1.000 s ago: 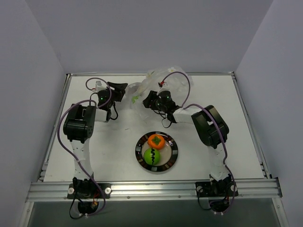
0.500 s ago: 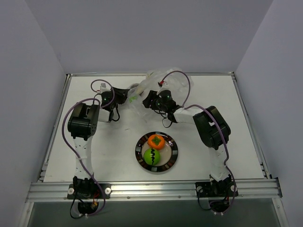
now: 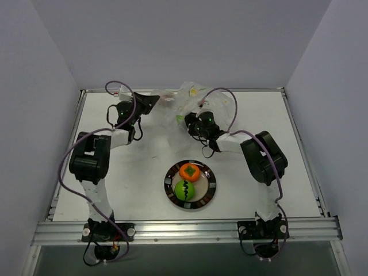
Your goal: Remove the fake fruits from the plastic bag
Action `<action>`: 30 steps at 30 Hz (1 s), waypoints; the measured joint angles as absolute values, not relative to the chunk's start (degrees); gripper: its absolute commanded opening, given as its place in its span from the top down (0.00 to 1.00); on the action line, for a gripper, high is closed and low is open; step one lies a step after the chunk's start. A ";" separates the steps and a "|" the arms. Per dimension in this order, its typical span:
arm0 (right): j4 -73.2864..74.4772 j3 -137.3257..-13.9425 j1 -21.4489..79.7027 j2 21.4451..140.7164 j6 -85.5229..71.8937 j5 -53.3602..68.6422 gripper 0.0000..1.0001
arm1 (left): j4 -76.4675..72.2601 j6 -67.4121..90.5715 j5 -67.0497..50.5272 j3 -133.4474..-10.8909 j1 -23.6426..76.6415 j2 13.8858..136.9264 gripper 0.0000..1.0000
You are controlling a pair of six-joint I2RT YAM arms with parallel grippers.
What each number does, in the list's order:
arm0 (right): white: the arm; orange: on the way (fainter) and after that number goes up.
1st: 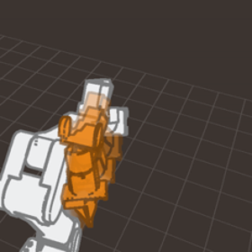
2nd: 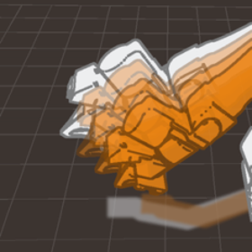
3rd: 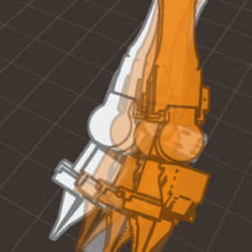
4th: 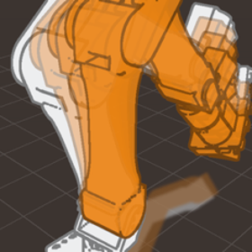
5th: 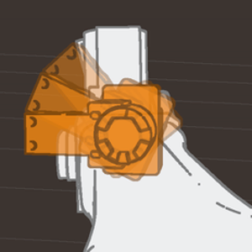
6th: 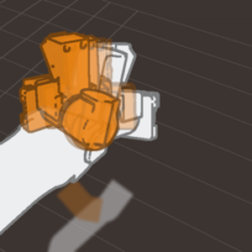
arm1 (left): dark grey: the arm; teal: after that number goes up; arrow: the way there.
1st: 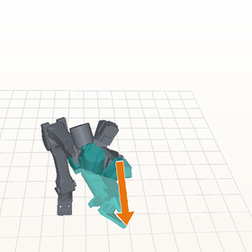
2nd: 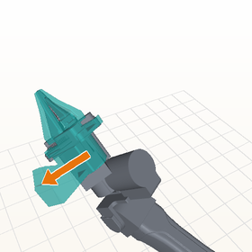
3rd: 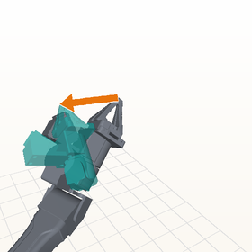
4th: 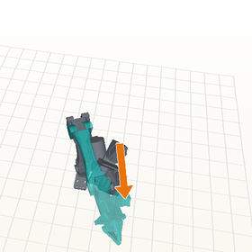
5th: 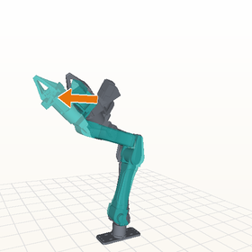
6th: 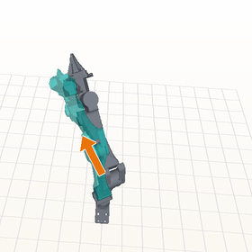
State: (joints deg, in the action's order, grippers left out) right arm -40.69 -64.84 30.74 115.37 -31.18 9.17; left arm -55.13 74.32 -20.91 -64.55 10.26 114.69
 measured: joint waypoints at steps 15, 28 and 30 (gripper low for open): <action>-45.15 -58.48 30.41 109.27 -30.09 5.76 0.23 | -60.34 70.28 -26.00 -57.60 11.44 121.25 0.98; -35.75 -63.40 30.41 110.52 -26.26 -2.74 0.13 | -53.52 65.23 -24.56 -57.23 11.25 112.33 0.47; -34.44 -64.86 30.41 110.54 -25.54 -4.45 0.11 | -51.33 63.99 -23.86 -56.64 11.25 110.00 0.33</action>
State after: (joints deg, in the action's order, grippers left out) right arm -34.44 -64.86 30.41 110.54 -25.54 -4.45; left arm -51.33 63.99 -23.86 -56.64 11.25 110.00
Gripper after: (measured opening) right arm 0.874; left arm 0.558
